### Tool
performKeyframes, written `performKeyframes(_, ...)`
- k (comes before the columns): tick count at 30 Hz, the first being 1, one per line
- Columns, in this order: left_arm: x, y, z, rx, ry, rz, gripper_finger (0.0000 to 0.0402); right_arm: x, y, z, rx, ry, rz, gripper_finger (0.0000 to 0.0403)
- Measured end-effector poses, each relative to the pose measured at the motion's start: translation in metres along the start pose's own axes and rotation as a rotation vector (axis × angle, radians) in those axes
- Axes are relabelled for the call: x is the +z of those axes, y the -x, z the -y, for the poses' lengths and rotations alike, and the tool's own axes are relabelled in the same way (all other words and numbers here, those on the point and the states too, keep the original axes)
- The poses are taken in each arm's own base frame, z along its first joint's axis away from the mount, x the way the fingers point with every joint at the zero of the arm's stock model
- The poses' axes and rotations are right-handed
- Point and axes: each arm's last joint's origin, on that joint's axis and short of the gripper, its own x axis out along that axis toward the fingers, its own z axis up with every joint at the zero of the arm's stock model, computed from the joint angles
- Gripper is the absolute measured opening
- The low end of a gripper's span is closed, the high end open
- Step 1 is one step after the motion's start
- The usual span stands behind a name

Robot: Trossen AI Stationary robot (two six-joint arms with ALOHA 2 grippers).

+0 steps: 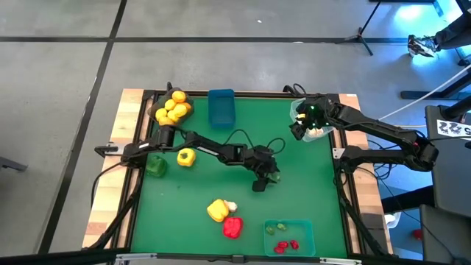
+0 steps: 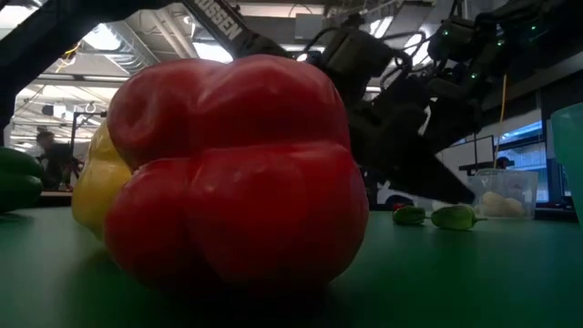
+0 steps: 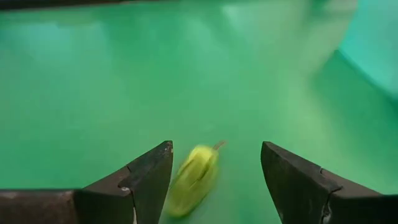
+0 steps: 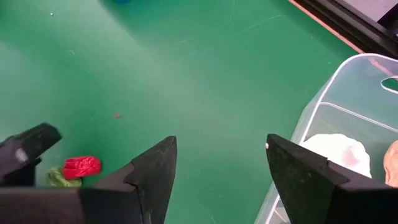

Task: Sort produce into baskets
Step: Put the bottom green pepper into the light blue bin

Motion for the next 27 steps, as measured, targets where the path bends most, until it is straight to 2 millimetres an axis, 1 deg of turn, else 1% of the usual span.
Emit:
performKeyframes(6,-0.015,-0.009,-0.002,0.031,0.03,-0.037,0.024,0.0,0.0,0.0,0.0,0.0,-0.001,0.0243)
performKeyframes(12,-0.016,-0.009,-0.002,0.052,0.023,-0.045,0.0232,0.0,0.0,0.0,0.0,0.0,-0.001,0.0243)
performKeyframes(15,-0.015,-0.01,0.003,0.046,0.017,-0.045,0.0214,0.0,0.0,0.0,0.0,0.001,-0.001,0.0243)
performKeyframes(21,-0.017,-0.013,0.012,0.028,0.017,-0.057,0.0161,0.0,0.0,0.0,0.0,0.002,-0.001,0.0243)
performKeyframes(27,-0.016,-0.014,0.013,0.03,0.107,-0.041,0.012,0.0,0.0,0.0,0.0,0.002,-0.001,0.0243)
